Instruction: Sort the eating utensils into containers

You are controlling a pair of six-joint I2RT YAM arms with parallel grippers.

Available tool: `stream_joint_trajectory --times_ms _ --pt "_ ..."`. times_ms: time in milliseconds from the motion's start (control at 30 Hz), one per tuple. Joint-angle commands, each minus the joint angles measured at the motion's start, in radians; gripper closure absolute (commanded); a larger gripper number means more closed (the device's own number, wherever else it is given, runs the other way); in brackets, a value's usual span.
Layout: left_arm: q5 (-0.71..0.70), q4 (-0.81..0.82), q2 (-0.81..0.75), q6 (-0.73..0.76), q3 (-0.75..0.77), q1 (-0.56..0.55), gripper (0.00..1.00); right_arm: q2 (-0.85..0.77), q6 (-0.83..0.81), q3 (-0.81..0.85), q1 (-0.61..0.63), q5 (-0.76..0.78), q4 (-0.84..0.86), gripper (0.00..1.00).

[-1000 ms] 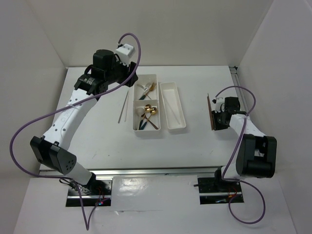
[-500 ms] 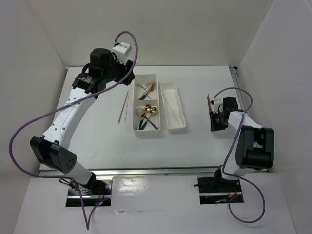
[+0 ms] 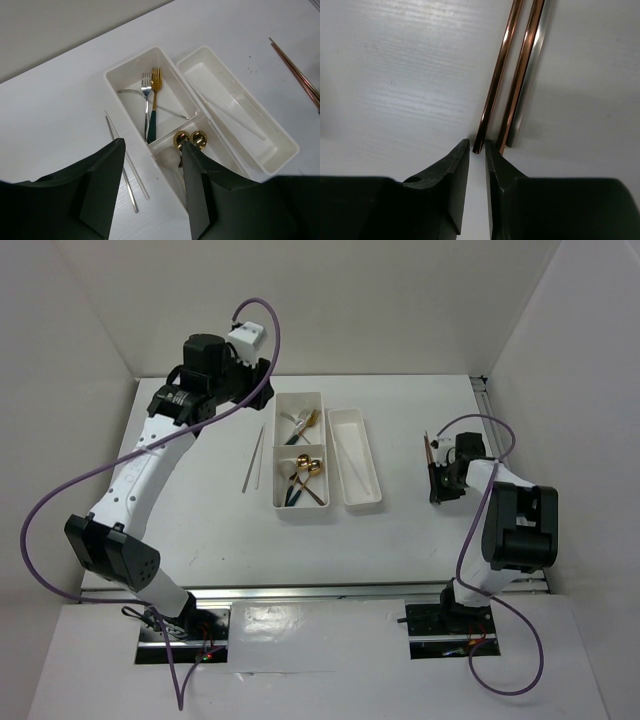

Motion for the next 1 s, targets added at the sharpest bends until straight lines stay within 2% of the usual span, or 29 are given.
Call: stream_joint_trajectory --times_ms 0,467,967 --pt "0.013 0.019 0.012 -0.011 0.054 0.005 0.38 0.029 0.018 0.045 -0.004 0.006 0.045 0.72" --pt "0.022 0.010 0.043 -0.020 0.074 0.005 0.38 0.106 0.027 0.114 -0.004 0.035 0.096 0.70" --pt "0.013 0.000 0.071 -0.011 0.112 0.015 0.38 0.187 -0.004 0.057 0.007 0.155 0.115 0.74"
